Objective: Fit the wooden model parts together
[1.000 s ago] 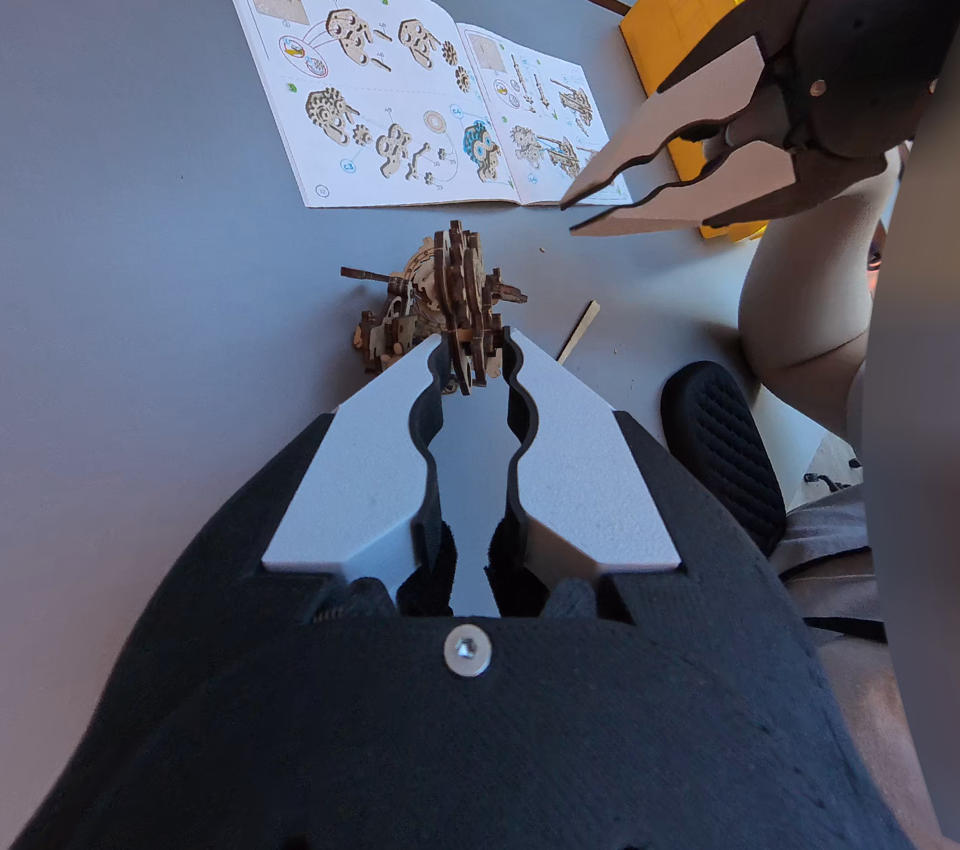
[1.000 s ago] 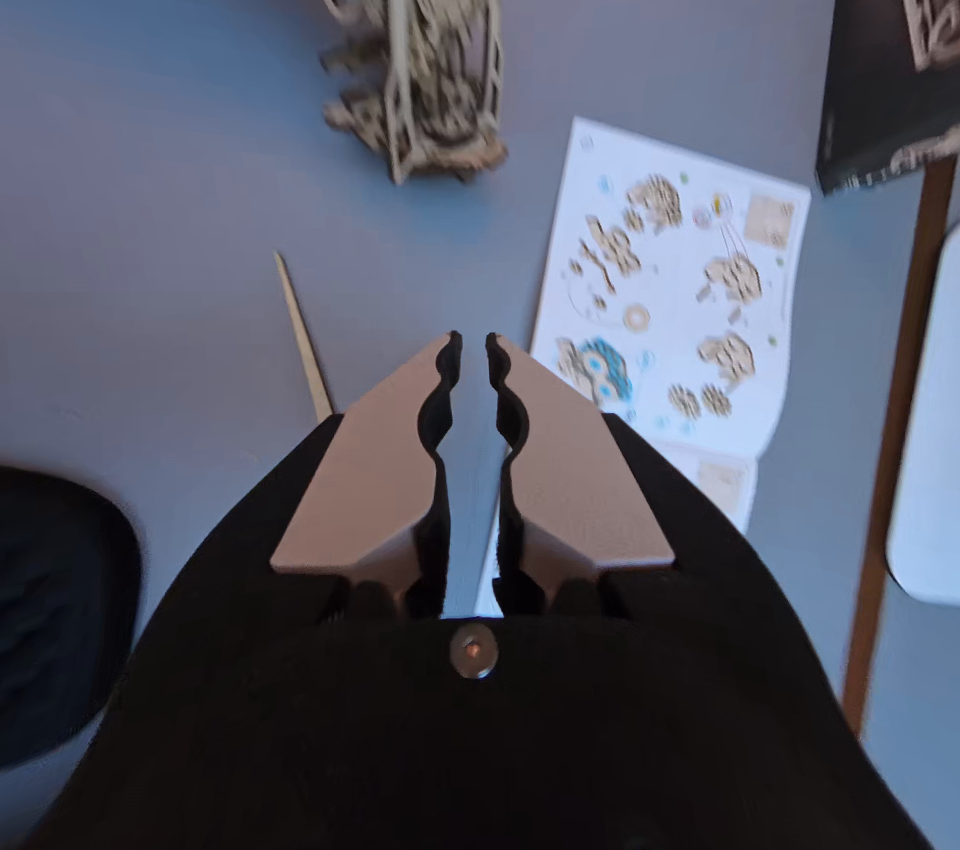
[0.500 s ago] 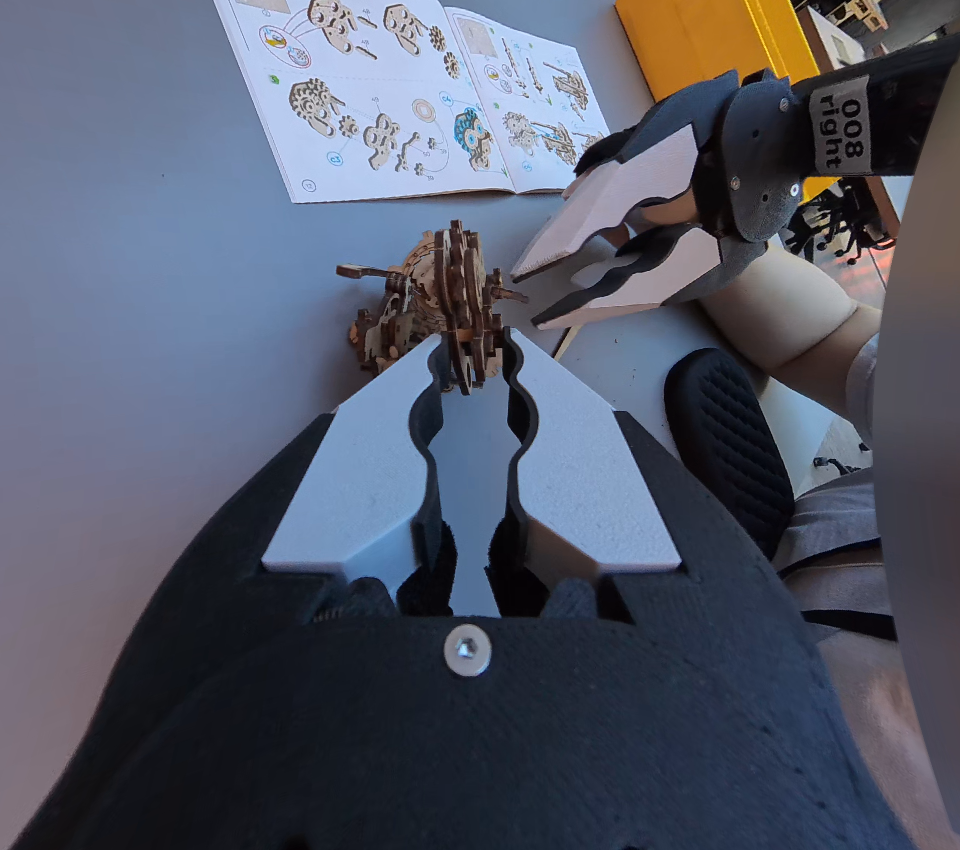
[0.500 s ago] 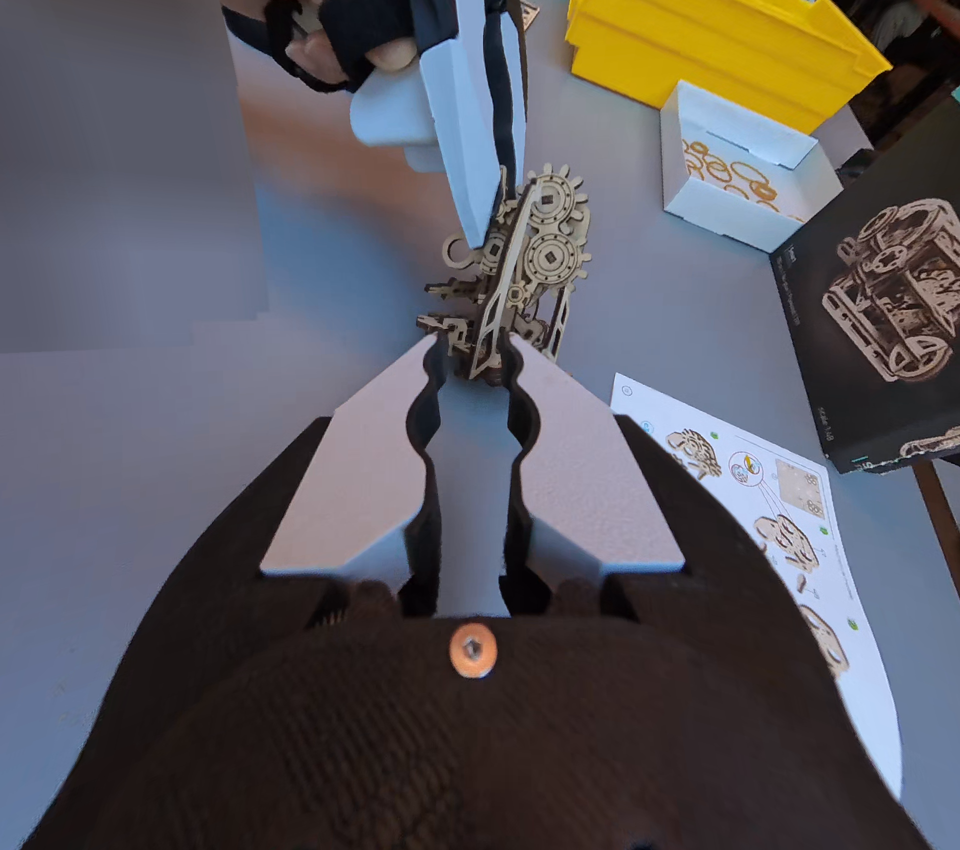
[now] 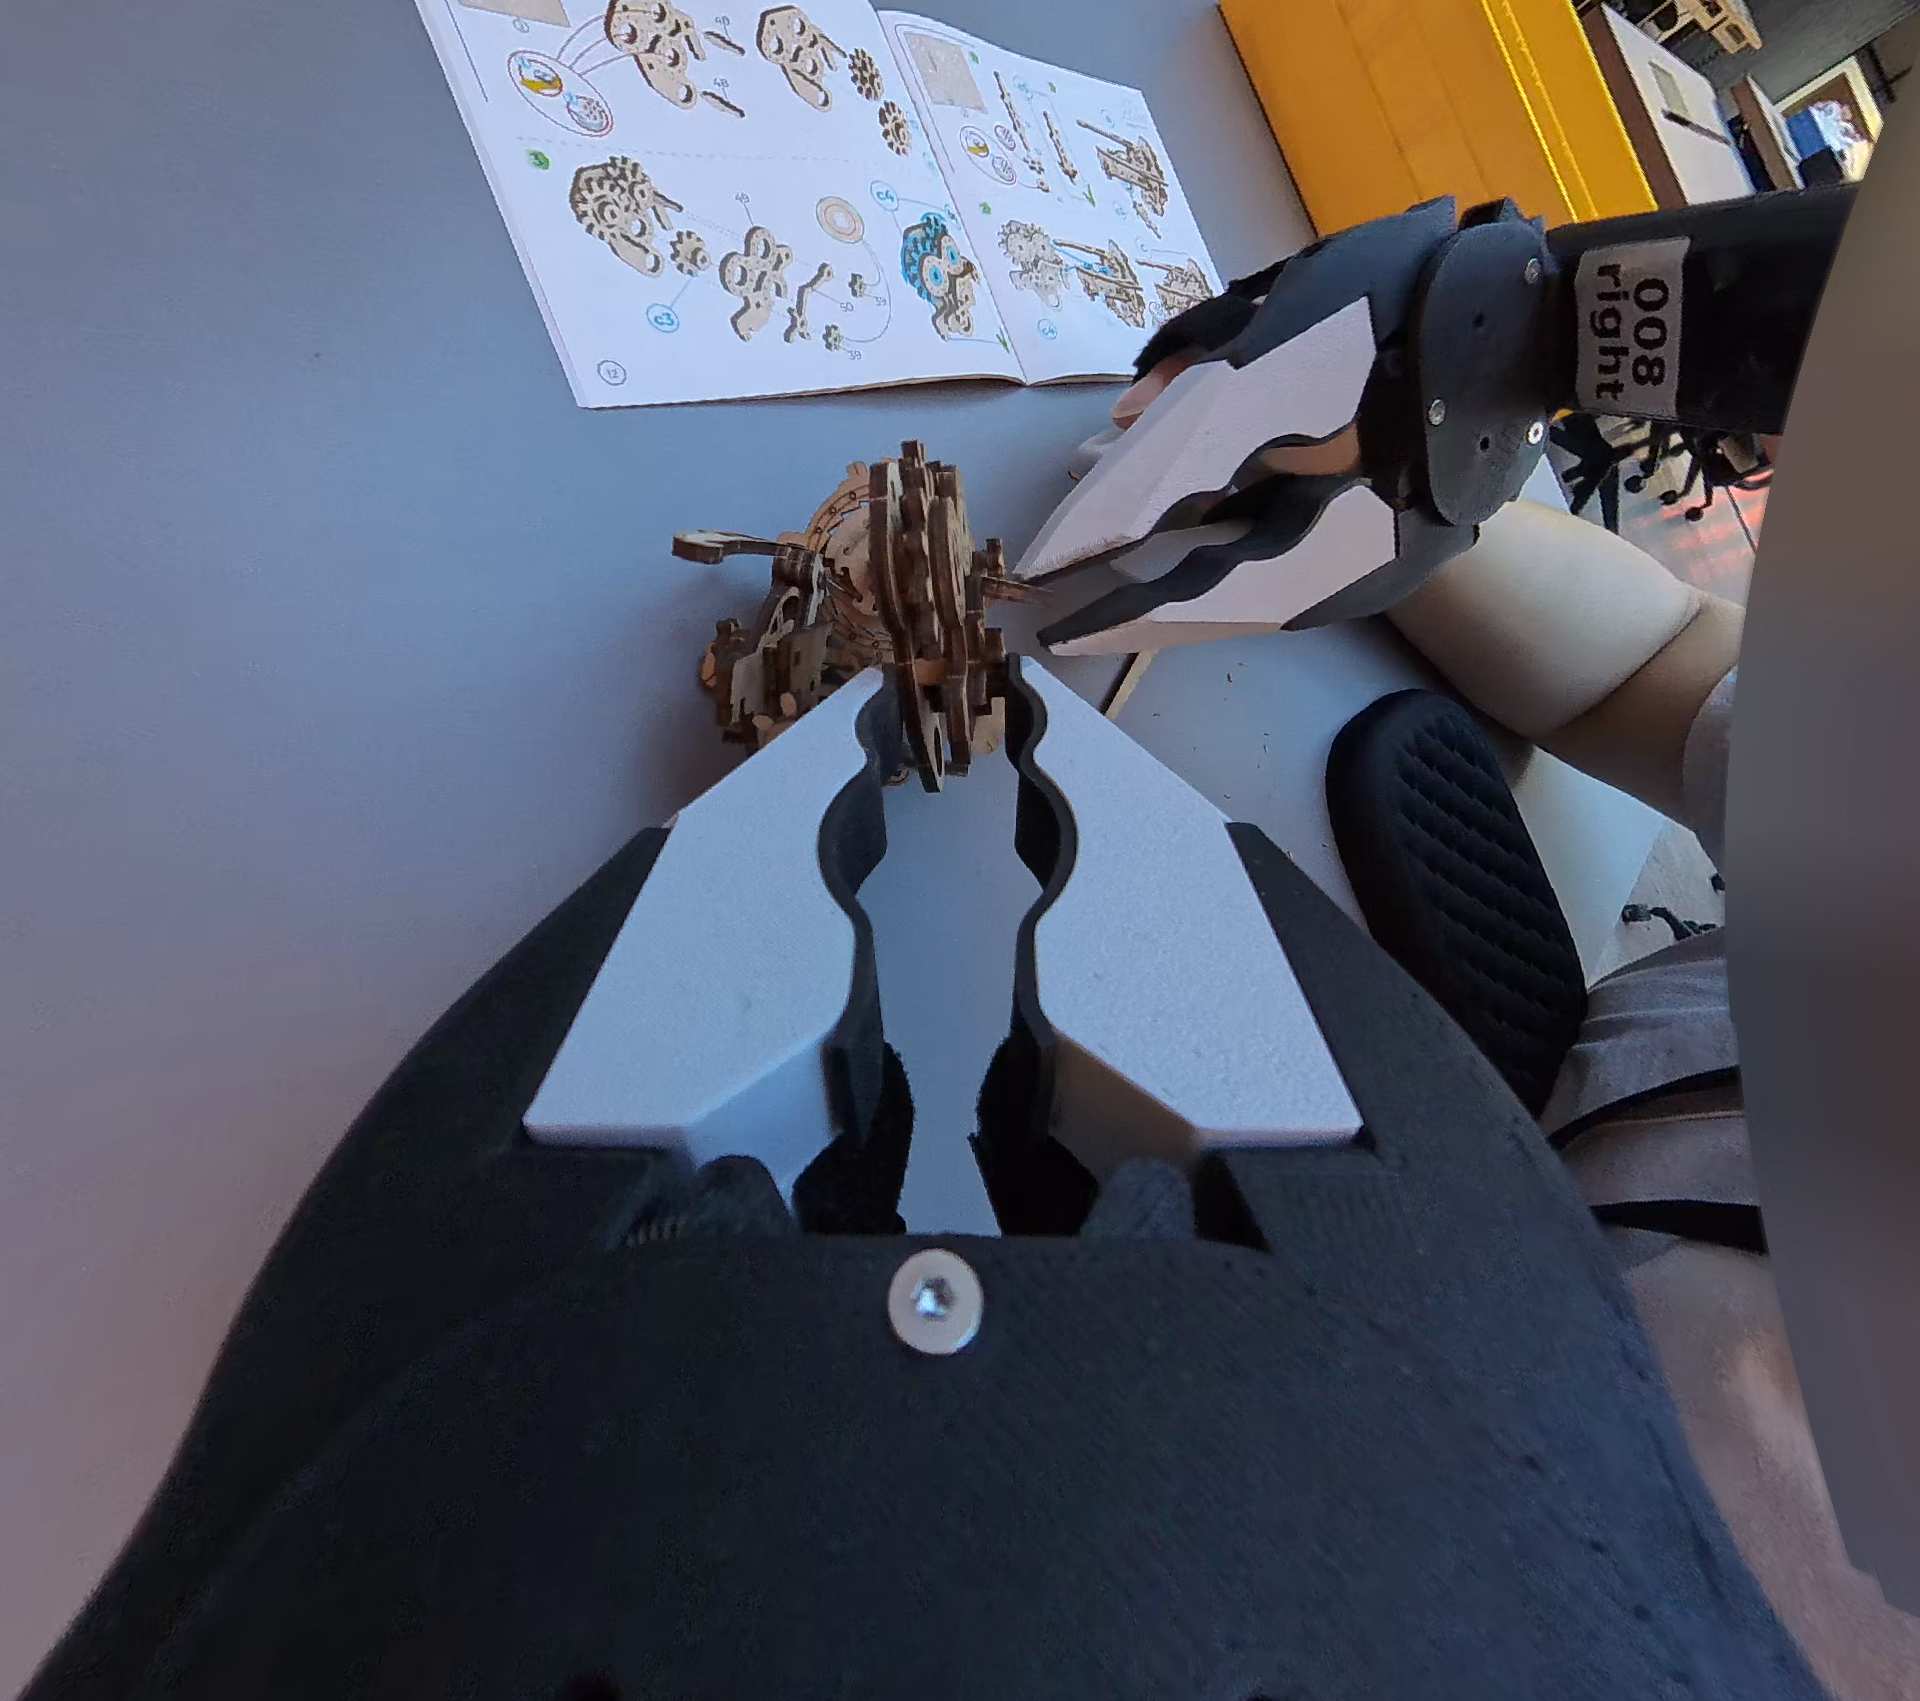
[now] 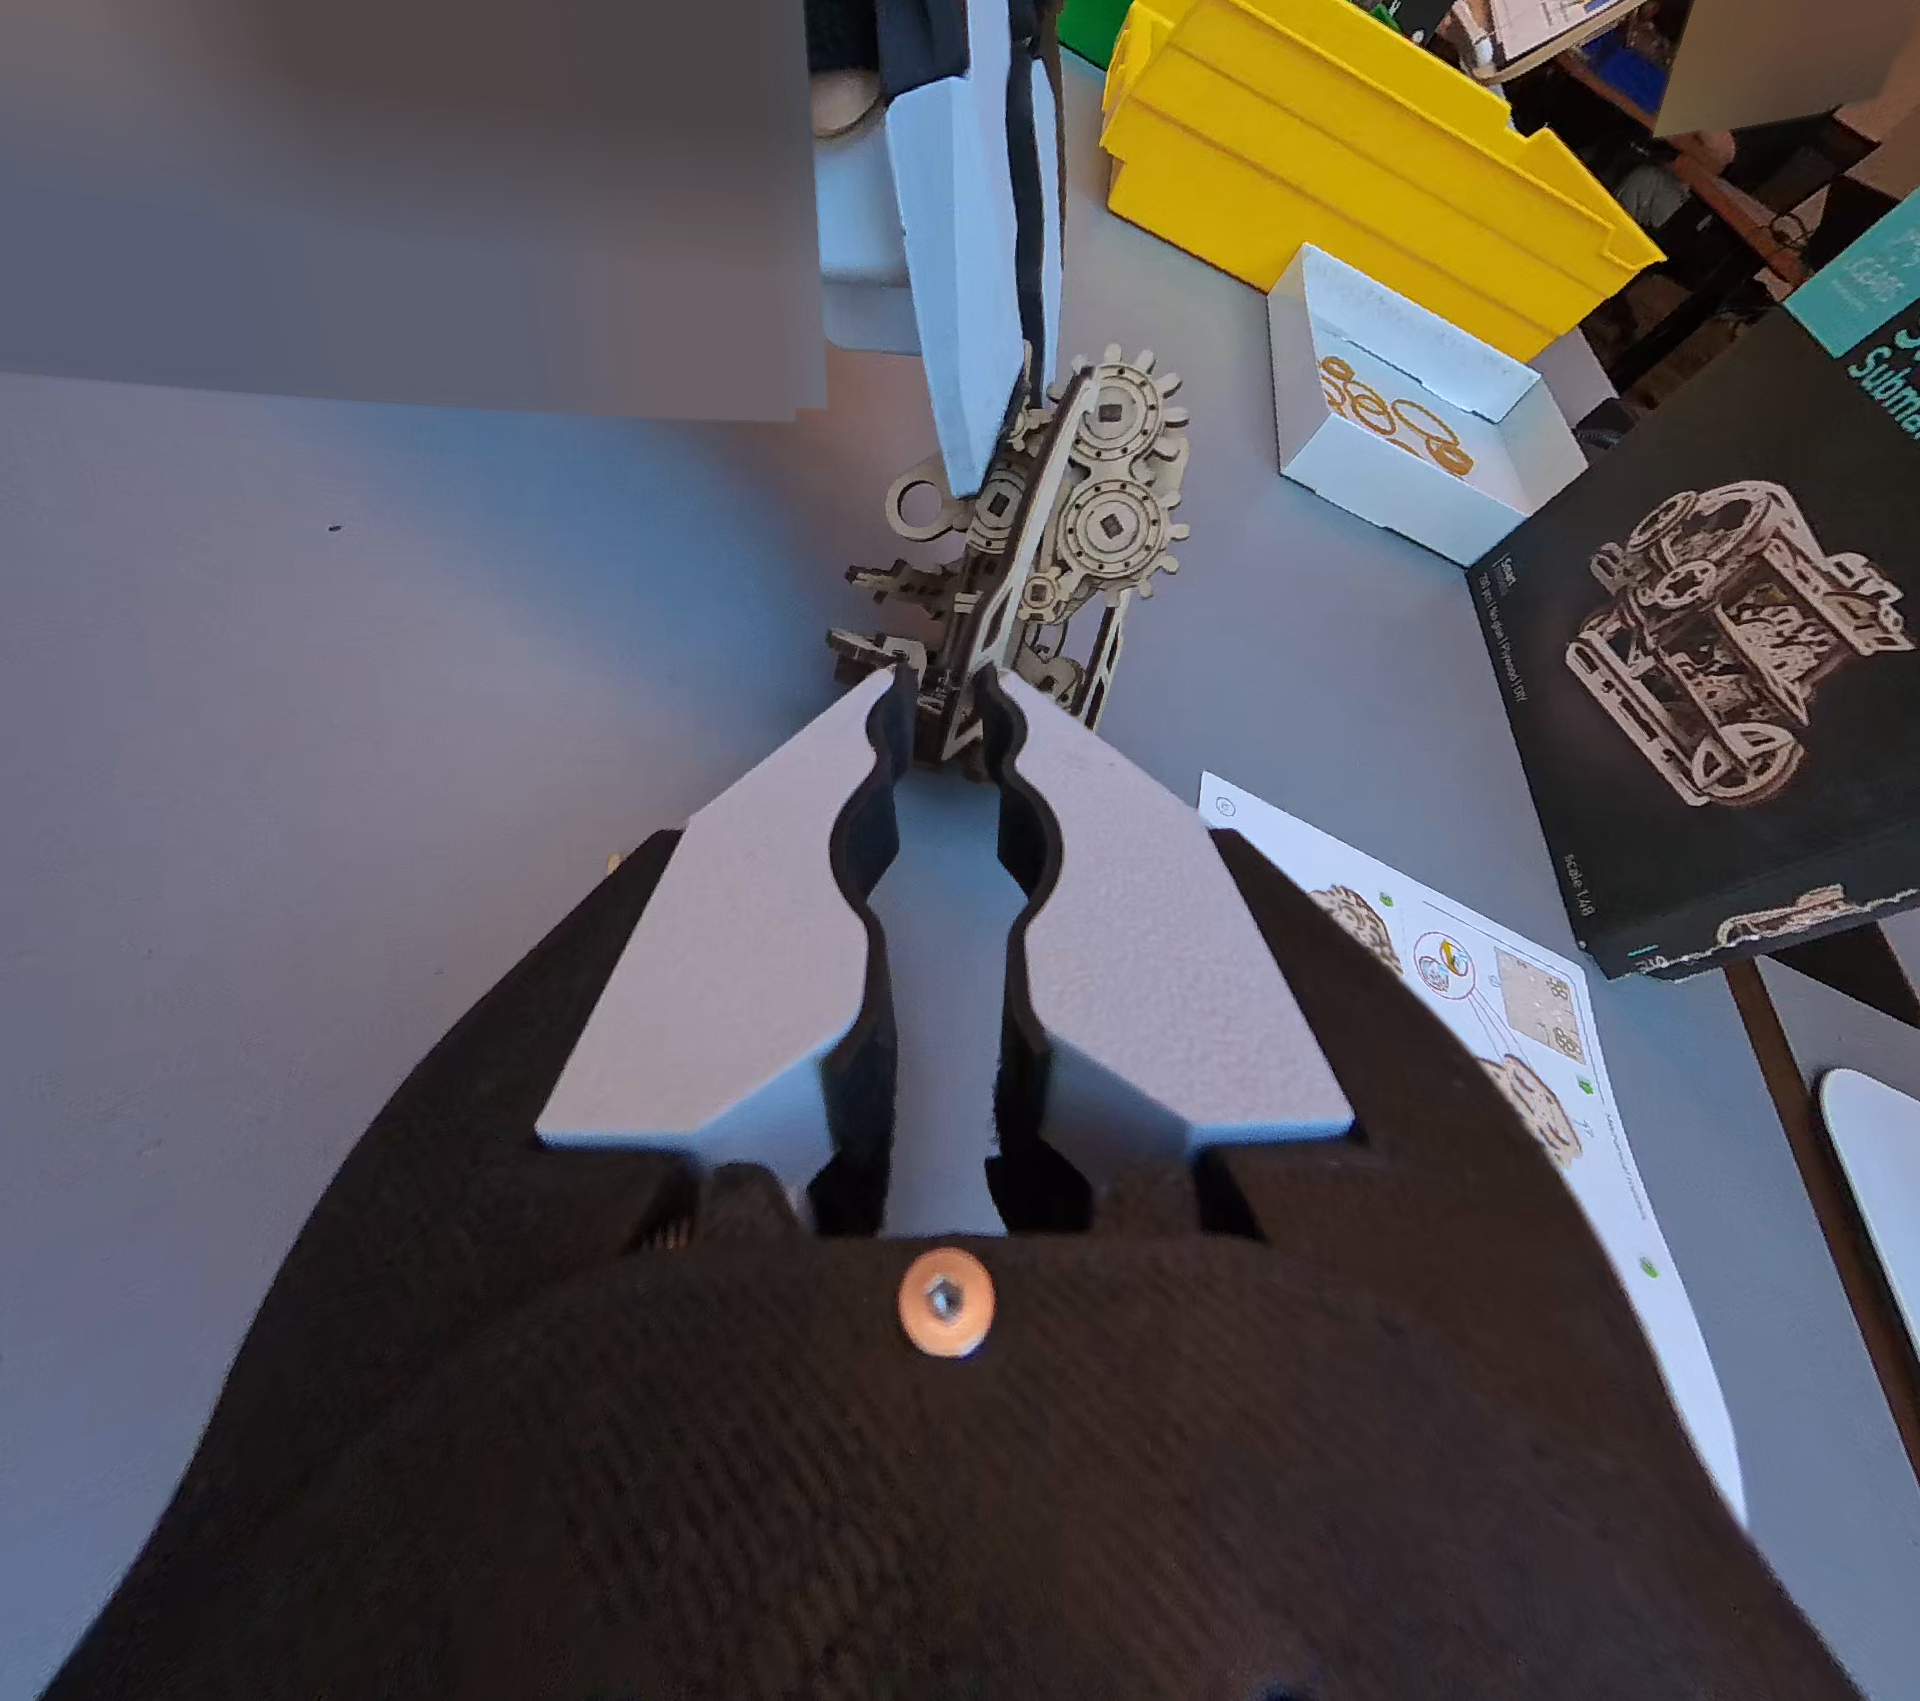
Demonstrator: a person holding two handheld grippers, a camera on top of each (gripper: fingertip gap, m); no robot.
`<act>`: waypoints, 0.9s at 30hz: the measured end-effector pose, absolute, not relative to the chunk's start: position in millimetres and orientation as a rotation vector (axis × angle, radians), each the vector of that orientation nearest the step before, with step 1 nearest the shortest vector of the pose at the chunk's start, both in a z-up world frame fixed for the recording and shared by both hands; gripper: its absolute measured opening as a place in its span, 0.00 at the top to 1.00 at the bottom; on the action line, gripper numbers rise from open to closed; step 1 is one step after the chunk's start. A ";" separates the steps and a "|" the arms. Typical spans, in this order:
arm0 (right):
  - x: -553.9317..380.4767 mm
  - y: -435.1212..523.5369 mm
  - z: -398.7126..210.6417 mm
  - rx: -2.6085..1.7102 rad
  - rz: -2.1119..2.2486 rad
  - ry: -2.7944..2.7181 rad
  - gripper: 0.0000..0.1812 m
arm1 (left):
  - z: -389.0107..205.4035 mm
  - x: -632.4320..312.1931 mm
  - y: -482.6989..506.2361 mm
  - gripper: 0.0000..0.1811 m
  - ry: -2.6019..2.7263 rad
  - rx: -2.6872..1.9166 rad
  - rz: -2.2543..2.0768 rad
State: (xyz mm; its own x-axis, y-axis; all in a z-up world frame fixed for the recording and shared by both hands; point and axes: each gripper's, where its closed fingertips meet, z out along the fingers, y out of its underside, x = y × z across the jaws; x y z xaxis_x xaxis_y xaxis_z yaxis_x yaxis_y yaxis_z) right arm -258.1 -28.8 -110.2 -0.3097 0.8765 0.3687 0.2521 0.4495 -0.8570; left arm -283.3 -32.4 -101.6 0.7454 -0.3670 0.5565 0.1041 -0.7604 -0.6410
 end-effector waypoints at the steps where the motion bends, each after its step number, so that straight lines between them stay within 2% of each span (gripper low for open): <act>1: -258.2 -29.3 -109.8 -0.955 0.871 -1.805 0.94 | -101.6 -283.4 -32.3 0.90 0.195 -2.268 -0.912; 27: -259.8 -27.8 -110.2 -0.932 0.806 -1.774 0.98 | -101.7 -273.7 -32.2 0.90 0.165 -2.248 -0.985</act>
